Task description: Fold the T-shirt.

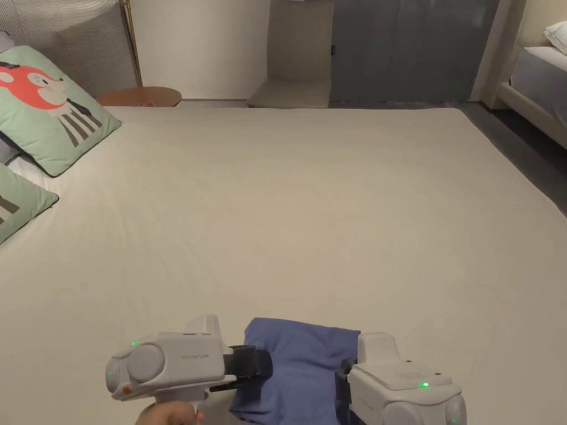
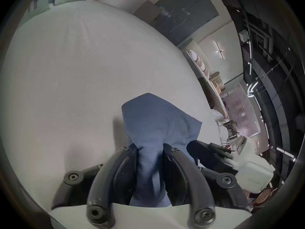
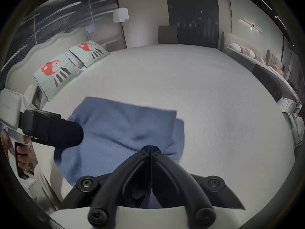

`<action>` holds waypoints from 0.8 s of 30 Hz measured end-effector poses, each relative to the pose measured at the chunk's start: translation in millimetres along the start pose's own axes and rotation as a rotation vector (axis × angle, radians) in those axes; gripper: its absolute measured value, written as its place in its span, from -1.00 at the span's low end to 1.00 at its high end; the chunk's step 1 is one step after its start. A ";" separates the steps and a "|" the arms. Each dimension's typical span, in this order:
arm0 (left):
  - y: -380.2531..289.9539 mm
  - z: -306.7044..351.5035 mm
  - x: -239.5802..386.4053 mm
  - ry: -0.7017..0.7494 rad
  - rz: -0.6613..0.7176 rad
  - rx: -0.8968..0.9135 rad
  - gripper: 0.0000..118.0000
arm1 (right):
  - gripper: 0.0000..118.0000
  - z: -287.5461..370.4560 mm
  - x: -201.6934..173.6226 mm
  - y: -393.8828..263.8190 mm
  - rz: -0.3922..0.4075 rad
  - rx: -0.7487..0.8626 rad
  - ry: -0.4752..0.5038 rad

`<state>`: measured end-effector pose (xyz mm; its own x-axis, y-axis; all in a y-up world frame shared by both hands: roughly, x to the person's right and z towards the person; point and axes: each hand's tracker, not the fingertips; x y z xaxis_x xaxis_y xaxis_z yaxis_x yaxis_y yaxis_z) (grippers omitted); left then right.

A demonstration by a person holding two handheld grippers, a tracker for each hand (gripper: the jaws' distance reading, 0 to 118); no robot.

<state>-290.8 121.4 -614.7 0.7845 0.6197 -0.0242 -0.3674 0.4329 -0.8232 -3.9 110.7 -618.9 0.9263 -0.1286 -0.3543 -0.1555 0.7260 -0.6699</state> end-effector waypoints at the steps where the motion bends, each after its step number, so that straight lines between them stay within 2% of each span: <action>1: 6.3 6.1 -4.1 0.004 -0.013 0.003 -0.63 | -0.98 9.0 -2.6 5.2 0.003 0.046 0.000; 8: 40.6 66.5 -40.8 0.157 -0.088 0.044 -0.63 | -0.98 63.8 -26.6 54.6 0.038 0.323 0.004; 12: 63.0 110.8 -88.3 0.288 -0.099 0.075 -0.63 | -0.98 82.5 -41.9 76.1 0.065 0.436 -0.006; 20: 102.3 189.0 -205.7 0.569 -0.088 0.103 -0.63 | -0.98 84.0 -78.3 97.3 0.098 0.551 -0.016; 24: 108.8 222.8 -248.6 0.693 -0.073 0.115 -0.63 | -0.98 66.3 -87.3 103.0 0.111 0.555 -0.015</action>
<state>-637.1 160.3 -571.8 0.9325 0.0434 -0.3585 -0.3224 0.5475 -0.7722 -78.0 241.5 -613.7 0.9201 -0.0245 -0.3909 -0.0522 0.9814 -0.1846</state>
